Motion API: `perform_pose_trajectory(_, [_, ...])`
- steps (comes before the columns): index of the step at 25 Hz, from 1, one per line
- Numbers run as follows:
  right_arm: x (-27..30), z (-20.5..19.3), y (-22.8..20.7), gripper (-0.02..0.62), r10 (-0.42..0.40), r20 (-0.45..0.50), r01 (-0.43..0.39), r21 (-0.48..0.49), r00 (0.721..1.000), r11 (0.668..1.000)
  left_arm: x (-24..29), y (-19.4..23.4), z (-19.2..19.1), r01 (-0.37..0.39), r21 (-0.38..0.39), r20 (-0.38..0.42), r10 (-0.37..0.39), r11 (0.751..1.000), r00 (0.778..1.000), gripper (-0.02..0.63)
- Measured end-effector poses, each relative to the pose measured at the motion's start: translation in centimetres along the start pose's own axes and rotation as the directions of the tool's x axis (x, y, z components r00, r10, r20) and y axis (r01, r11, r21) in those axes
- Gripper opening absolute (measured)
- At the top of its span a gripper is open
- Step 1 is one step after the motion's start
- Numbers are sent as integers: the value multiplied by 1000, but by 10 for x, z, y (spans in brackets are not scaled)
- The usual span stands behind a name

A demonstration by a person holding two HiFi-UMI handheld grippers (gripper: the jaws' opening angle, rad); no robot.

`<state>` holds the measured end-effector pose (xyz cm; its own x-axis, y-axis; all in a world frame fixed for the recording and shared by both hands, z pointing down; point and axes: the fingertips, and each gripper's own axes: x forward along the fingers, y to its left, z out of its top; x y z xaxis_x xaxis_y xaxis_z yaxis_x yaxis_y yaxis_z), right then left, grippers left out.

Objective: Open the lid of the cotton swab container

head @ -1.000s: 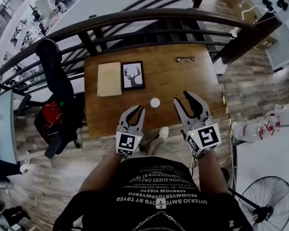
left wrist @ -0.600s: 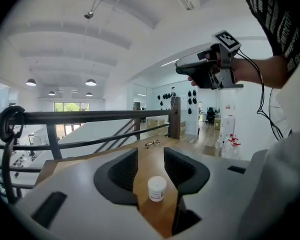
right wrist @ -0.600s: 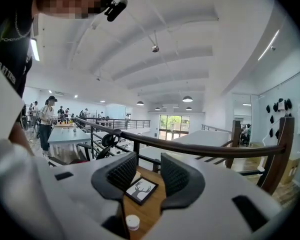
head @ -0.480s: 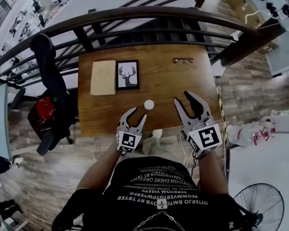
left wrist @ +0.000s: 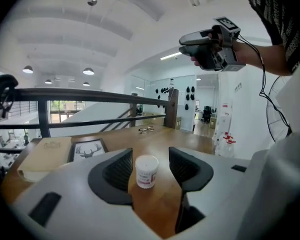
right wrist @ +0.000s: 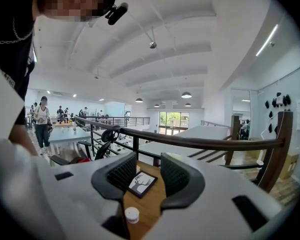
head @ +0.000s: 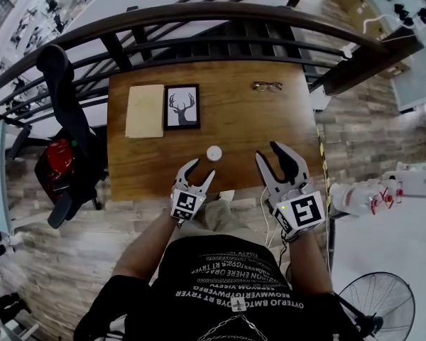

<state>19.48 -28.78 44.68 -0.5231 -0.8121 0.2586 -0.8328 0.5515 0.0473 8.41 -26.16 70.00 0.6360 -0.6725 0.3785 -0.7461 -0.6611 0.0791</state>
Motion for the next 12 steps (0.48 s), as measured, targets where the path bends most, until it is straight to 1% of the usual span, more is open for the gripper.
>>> perform_pose_trajectory(2, [-1, -5, 3, 158, 7, -8, -7, 2, 1000, 1000, 3, 3, -14, -10, -25, -16, 10, 1000, 1000, 233])
perform_pose_trajectory(4, [0, -9, 4, 158, 13, -7, -13, 3, 1000, 1000, 8, 6, -24, -20, -31, -21, 19, 999, 1000, 233])
perform_pose_trajectory(6, [2, -12, 3, 158, 14, -4, -14, 9, 1000, 1000, 15, 6, -31, -13, -31, -34, 12, 999, 999, 238])
perform_pose_trajectory(9, [6, -18, 5, 158, 19, -2, -19, 22, 1000, 1000, 24, 2, -41, 7, 8, -68, -7, 1000, 998, 238])
perform_pose_trajectory(12, [11, -22, 6, 158, 21, 0, -21, 33, 1000, 999, 37, 4, -51, 9, 49, -85, -5, 999, 996, 244])
